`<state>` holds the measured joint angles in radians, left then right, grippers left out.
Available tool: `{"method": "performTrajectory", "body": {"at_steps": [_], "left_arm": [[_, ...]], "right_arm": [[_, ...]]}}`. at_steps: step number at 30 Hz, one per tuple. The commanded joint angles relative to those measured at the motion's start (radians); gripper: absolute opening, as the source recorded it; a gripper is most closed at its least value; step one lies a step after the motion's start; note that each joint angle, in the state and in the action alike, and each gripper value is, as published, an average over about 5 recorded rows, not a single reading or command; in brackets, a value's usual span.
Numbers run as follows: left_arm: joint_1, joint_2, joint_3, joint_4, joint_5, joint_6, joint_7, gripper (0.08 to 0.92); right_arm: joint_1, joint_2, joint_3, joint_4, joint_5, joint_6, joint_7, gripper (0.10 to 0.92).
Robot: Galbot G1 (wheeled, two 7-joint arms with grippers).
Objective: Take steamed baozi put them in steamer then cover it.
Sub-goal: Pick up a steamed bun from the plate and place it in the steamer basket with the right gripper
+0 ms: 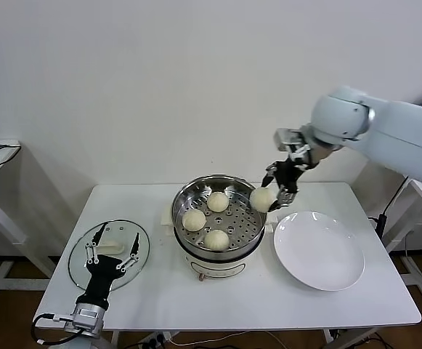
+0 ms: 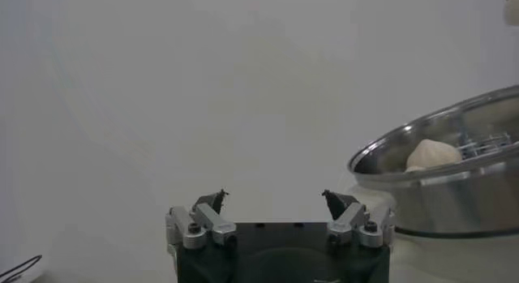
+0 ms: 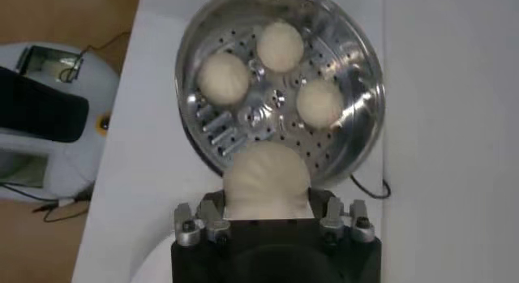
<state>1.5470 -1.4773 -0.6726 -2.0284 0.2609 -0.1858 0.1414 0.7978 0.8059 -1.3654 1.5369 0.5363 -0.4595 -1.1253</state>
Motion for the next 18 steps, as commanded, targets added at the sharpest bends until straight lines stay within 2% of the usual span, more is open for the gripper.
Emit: {"method": "performTrajectory", "body": {"at_steps": [1, 18], "left_arm": [[-0.007, 0.001, -0.016, 0.008, -0.012, 0.005, 0.006, 0.823], [-0.019, 0.004, -0.041, 0.027, -0.035, 0.005, 0.020, 0.823]], "right_arm": [[-0.111, 0.185, -0.034, -0.103, -0.033, -0.039, 0.025, 0.696], [-0.256, 0.262, 0.027, -0.270, -0.164, -0.021, 0.027, 0.696]]}}
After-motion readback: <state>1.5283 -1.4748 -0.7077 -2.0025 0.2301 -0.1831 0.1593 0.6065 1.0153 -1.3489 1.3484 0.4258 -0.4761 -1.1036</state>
